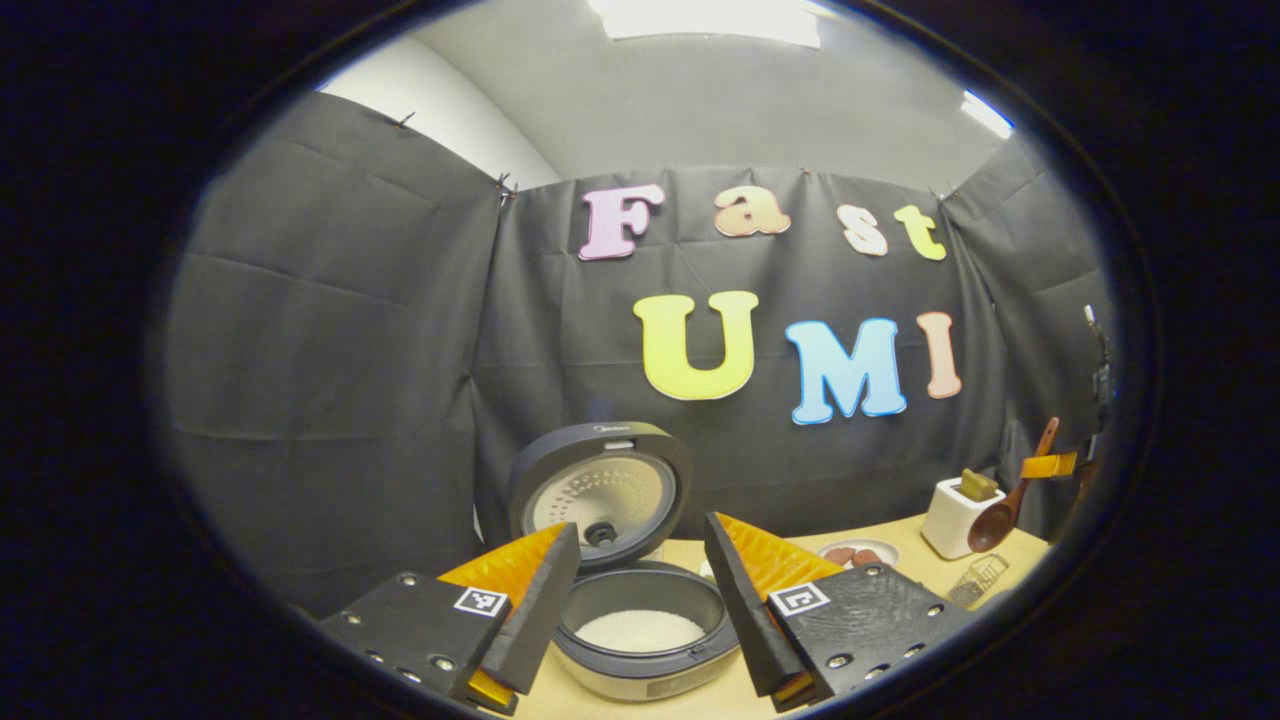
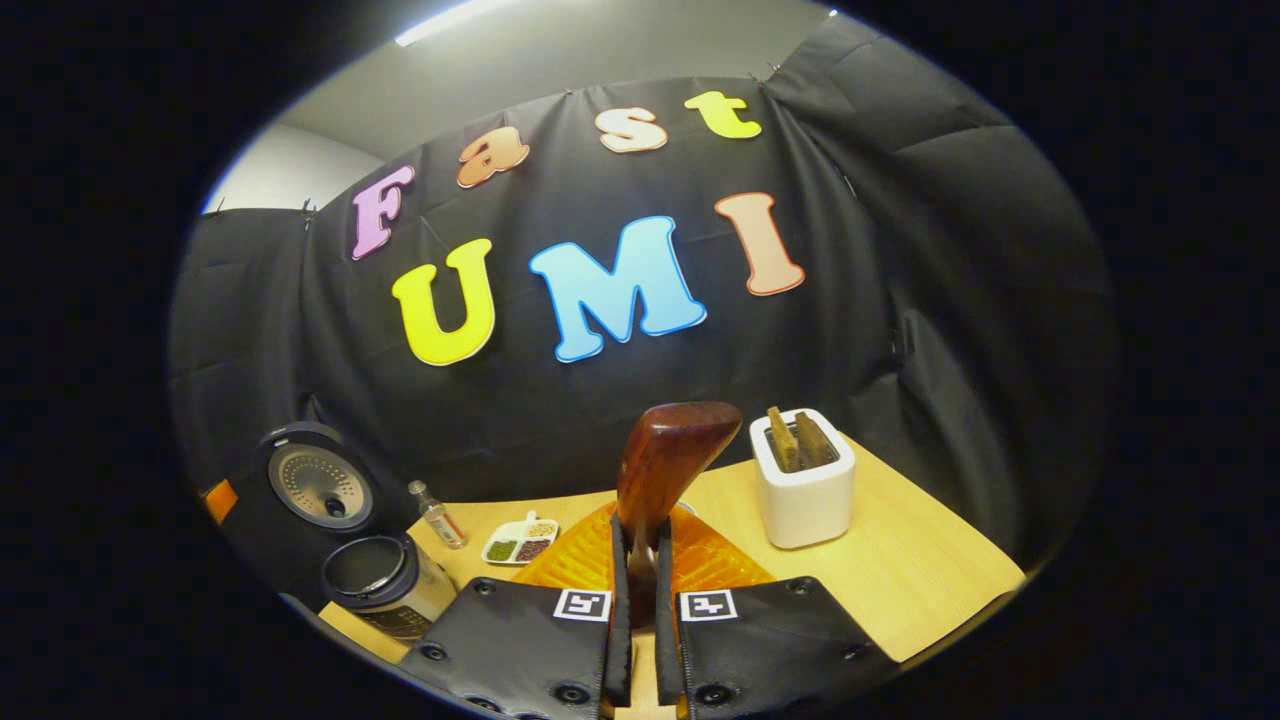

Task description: Close the left gripper, press the button to open the rice cooker; take a wooden spoon from the chopstick holder with the right hand, scoop a spoonful of rice and pour it into the rice cooker, then put the wooden spoon back into the chopstick holder.

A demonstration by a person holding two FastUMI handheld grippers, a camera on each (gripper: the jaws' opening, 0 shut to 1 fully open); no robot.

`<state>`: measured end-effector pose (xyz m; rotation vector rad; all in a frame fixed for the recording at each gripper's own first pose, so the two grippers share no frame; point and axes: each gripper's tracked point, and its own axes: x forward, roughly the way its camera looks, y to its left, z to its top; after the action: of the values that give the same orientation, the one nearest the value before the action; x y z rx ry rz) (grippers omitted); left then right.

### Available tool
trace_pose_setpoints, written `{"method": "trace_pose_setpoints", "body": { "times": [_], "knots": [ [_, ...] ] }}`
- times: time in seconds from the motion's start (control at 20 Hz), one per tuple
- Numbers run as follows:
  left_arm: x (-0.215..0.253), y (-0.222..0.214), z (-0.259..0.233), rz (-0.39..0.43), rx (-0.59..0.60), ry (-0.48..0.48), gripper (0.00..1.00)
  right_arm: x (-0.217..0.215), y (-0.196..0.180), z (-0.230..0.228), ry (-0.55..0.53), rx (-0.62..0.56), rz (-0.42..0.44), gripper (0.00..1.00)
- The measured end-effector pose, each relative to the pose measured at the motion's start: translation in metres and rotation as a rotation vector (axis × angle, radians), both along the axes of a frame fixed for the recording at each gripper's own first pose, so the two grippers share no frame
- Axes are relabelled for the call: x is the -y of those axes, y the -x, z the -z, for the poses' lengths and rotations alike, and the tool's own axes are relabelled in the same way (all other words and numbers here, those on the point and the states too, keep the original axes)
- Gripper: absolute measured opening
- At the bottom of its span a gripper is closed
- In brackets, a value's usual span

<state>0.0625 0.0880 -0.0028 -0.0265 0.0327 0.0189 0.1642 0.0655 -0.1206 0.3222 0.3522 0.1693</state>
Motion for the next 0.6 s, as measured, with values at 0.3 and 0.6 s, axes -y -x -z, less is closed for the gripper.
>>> {"method": "trace_pose_setpoints", "body": {
  "times": [0.3, 0.6],
  "knots": [
    [0.006, 0.006, -0.004, -0.007, 0.003, -0.019, 0.8, 0.039, 0.0, 0.043, 0.025, -0.07, 0.078, 0.11],
    [-0.003, 0.016, -0.007, -0.041, 0.003, -0.048, 0.8, 0.053, 0.0, 0.099, 0.05, -0.152, 0.115, 0.11]
  ]
}}
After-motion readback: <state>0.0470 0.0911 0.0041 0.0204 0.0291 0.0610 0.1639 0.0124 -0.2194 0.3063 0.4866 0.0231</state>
